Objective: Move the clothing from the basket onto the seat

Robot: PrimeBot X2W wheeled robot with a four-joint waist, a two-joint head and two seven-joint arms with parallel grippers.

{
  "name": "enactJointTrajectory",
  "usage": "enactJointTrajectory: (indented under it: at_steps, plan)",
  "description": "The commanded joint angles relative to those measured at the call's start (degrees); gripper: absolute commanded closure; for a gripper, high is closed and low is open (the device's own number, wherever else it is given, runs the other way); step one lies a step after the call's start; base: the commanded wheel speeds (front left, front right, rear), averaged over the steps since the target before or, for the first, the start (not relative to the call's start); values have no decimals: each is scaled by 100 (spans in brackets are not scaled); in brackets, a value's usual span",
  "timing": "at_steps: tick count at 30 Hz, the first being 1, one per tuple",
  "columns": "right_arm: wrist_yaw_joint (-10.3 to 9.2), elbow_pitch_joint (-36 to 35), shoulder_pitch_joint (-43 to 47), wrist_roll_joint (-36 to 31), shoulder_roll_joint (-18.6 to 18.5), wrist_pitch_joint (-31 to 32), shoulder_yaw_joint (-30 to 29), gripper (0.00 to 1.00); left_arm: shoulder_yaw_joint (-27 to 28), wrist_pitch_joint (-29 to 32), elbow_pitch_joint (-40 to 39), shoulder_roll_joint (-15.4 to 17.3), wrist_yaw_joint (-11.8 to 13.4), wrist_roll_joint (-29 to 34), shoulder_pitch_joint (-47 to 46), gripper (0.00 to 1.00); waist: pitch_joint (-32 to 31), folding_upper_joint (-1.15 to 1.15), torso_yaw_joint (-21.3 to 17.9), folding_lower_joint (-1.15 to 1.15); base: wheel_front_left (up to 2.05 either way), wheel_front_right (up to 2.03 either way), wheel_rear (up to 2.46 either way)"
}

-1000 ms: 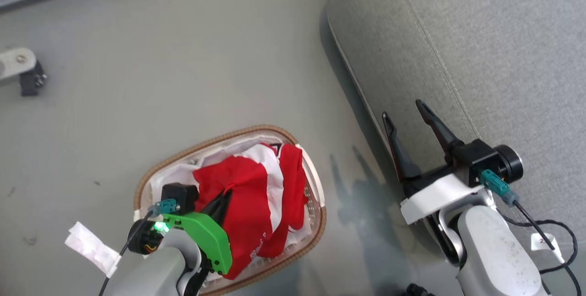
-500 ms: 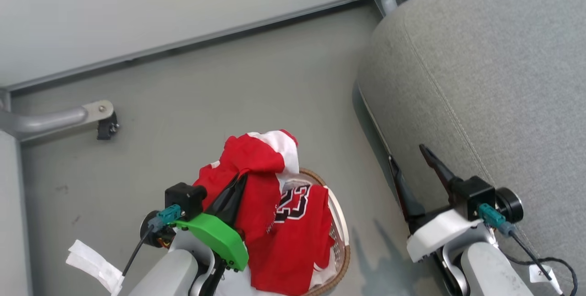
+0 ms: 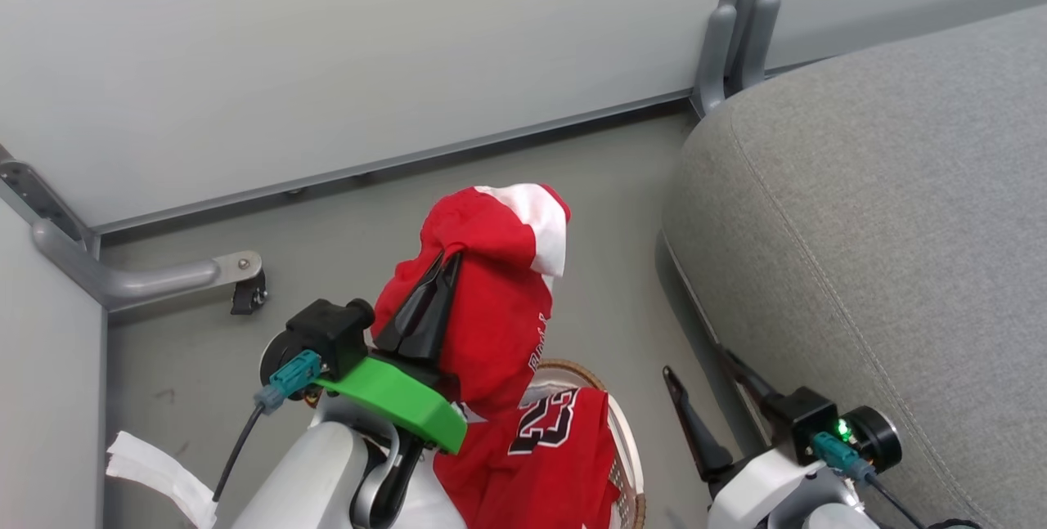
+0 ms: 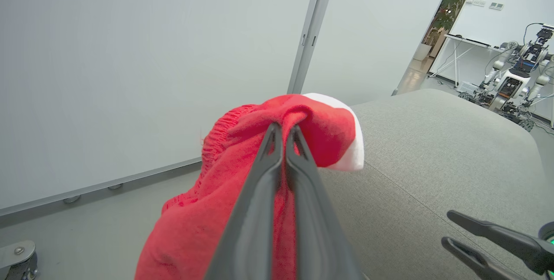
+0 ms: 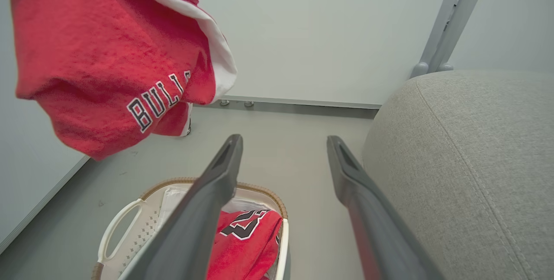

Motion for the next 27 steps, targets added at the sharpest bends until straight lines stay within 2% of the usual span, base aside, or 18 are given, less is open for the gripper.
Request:
enactJointTrajectory:
  at_steps: [1,15,27]
  plan:
    - [-4,23,90,-12,-21,-27,70,0,38,-22,-80,-30,-17,29,59,100,-123,0,51,0,0,0,0]
    - [-4,67,-368,37,-40,-27,1573,0,42,-22,-169,-161,-17,172,-34,100,-127,0,149,0,0,0,0]
    - [-4,373,-1123,-36,-27,-27,1976,0,-301,-23,-186,-229,-17,109,-231,100,29,0,325,0,0,0,0]
